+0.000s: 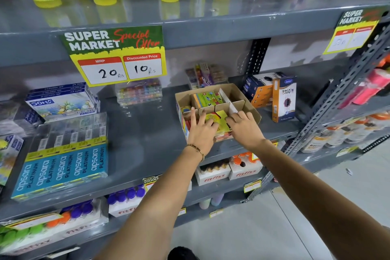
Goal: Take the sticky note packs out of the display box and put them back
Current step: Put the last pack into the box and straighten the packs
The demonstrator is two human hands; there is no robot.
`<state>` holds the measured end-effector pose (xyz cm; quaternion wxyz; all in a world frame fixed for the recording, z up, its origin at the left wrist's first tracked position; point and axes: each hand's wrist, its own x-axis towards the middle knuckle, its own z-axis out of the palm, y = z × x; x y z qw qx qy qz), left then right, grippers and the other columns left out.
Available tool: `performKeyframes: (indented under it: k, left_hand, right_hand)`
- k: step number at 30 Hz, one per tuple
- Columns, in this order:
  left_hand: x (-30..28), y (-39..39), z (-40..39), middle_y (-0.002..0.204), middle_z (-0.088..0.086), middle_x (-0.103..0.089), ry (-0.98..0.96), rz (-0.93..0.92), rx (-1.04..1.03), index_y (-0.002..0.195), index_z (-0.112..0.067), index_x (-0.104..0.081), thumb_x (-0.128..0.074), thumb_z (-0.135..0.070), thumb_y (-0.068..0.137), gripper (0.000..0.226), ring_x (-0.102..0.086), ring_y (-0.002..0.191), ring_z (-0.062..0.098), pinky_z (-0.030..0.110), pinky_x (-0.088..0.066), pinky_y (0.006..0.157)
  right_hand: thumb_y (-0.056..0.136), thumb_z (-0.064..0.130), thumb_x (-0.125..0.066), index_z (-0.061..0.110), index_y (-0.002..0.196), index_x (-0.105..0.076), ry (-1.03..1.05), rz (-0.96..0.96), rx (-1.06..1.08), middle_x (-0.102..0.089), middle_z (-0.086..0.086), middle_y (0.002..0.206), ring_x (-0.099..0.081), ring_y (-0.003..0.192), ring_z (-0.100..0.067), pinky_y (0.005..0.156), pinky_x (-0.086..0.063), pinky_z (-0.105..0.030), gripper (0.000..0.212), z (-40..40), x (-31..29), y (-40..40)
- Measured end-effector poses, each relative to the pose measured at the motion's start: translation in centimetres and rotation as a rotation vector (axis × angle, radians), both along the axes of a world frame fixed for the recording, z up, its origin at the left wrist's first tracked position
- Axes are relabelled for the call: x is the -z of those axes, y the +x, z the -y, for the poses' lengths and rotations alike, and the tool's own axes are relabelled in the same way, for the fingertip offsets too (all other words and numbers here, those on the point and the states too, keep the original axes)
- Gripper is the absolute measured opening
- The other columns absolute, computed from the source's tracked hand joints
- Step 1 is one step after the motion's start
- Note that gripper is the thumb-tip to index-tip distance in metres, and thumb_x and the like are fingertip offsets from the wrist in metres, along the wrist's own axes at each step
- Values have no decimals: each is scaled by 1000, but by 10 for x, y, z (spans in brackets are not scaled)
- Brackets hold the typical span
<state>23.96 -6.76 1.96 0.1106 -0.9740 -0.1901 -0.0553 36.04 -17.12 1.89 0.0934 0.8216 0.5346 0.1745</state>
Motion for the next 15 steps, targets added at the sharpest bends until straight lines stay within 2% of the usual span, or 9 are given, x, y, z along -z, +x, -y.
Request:
performKeyframes:
  k: [3, 7, 8, 11, 13, 15]
  left_hand:
    - [0, -1, -1, 119, -1, -60, 2, -6, -16, 107, -22, -61, -62, -24, 84, 24, -27, 132, 34, 63, 14, 103]
    - [-3, -1, 0, 119, -5, -60, -1, -7, -23, 107, -24, -63, -61, -24, 85, 22, -29, 130, 32, 61, 16, 102]
    - [-3, -1, 0, 119, -5, -60, -2, 0, -24, 107, -25, -64, -60, -23, 85, 22, -29, 130, 31, 61, 16, 102]
    - [-6, 2, 2, 118, -5, -61, -32, 23, -30, 106, -26, -65, -58, -23, 87, 21, -29, 130, 30, 59, 15, 104]
    - [-8, 2, 2, 118, -5, -61, -52, 15, -15, 107, -26, -65, -59, -23, 86, 22, -30, 128, 29, 58, 12, 106]
    - [-10, 2, -2, 122, -3, -59, -62, 3, 26, 114, -23, -62, -61, -27, 85, 29, -28, 130, 30, 55, 11, 107]
  right_hand:
    - [59, 12, -82, 15, 86, -71, 23, 35, -2, -71, -7, 86, -63, 72, -27, 63, -47, -34, 30, 4, -3, 1]
    - [51, 8, -86, 16, 72, -71, -6, 82, -48, -70, -3, 71, -62, 66, -26, 65, -27, -34, 27, 5, 5, 5]
    - [50, 8, -87, 16, 71, -71, -10, 71, -52, -70, -2, 69, -62, 66, -26, 66, -29, -34, 28, 4, 6, 6]
    - [48, 11, -88, 18, 70, -72, -15, 17, -1, -72, 0, 68, -63, 65, -24, 60, -47, -32, 28, 1, 1, 3]
    - [61, 9, -81, 14, 81, -71, -26, -36, 58, -74, -5, 81, -64, 77, -27, 67, -50, -35, 23, 0, -7, -1]
    - [80, 5, -63, 10, 102, -65, -65, -126, 100, -68, -11, 109, -57, 102, -32, 84, -43, -40, 23, -4, -13, -7]
